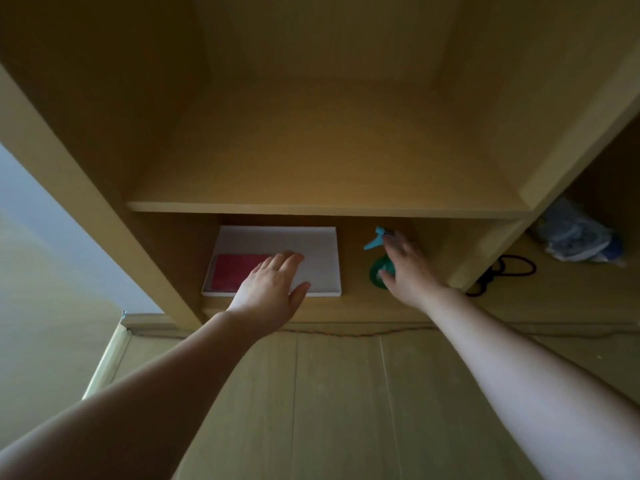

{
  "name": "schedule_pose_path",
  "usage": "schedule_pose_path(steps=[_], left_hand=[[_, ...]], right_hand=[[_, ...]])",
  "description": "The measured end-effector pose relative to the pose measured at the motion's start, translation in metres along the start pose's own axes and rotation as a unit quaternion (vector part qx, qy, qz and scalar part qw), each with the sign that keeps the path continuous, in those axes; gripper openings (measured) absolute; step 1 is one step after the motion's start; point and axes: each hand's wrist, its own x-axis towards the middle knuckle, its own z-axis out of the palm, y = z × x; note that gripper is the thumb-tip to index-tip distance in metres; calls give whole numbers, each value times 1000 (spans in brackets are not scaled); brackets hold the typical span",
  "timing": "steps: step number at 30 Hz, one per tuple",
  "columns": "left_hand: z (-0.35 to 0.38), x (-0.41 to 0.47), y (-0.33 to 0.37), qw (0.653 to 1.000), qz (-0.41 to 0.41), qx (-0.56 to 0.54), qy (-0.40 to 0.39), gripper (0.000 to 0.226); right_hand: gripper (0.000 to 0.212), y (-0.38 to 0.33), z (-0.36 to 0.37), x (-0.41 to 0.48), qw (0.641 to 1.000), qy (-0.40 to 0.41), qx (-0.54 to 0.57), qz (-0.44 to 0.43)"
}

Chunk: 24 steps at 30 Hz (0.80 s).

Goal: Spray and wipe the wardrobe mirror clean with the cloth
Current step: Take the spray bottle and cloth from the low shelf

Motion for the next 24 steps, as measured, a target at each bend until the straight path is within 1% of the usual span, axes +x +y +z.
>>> schedule_pose_path(steps=[5,7,10,13,16,19,21,24], left_hand=[[9,-1,-5,1000,4,3,-7,52],[11,-2,-8,1000,3,5,-10,52],[14,-3,-10,1000,3,9,-14,52],[17,-2,-10,1000,7,4,-13,52],[21,1,-8,1000,17,-10,-15,53],[22,5,-2,999,29,-20,-14,54],[22,7,2,999,40,-24,-6,54],[19,9,6,998,53,-37,5,53]], right_hand=[[72,11,15,26,998,-11,29,52],[70,13,18,34,997,3,36,72],[57,14,18,42,993,43,32,106],[41,12,19,41,991,37,43,121],[29,11,18,33,995,42,32,87],[28,6,11,17,997,68,29,25],[27,-3,6,4,993,94,59,-34],[22,-25,-3,-13,980,112,117,-113]])
